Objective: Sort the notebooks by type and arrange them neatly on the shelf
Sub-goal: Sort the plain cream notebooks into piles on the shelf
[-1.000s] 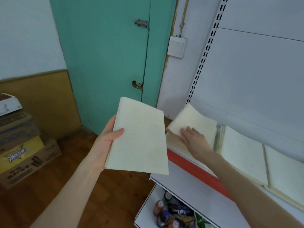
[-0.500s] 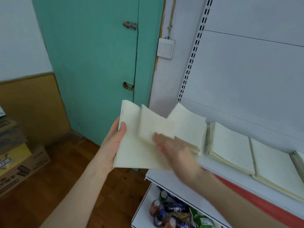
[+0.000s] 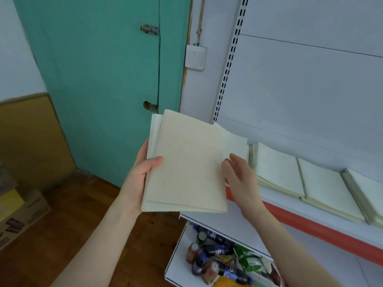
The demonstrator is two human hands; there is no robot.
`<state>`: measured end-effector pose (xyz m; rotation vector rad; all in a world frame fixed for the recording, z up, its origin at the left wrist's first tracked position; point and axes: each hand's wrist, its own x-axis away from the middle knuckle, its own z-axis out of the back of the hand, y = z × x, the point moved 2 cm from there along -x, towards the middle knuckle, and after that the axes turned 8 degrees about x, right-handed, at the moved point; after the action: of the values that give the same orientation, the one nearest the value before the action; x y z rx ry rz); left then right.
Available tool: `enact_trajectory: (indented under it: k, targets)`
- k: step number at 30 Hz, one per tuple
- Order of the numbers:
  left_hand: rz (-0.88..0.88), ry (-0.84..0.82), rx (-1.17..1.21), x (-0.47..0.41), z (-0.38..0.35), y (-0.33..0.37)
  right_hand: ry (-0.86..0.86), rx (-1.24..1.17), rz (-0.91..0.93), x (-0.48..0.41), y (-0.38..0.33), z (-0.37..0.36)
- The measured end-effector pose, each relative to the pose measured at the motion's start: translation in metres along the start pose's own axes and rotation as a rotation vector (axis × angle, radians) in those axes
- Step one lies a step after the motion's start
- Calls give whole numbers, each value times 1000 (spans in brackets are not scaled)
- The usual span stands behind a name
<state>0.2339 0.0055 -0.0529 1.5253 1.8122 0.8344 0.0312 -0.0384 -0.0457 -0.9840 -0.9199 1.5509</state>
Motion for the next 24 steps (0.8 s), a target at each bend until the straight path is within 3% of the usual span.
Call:
enact_trajectory:
  k: [3,7,20,24]
  targets:
    - [38,-46,-18,-1,-13,-14,-41,-117,-101,18,7,2]
    - [82,-87,-101,-7,-39,-37,60,-179,-113,29,19,20]
    - [202,-278,-272,-59,-167,-138,236,-101,-288,11,95,158]
    - [193,-205,-313,-86,-212,-183,338,-12,-270,-10,117,216]
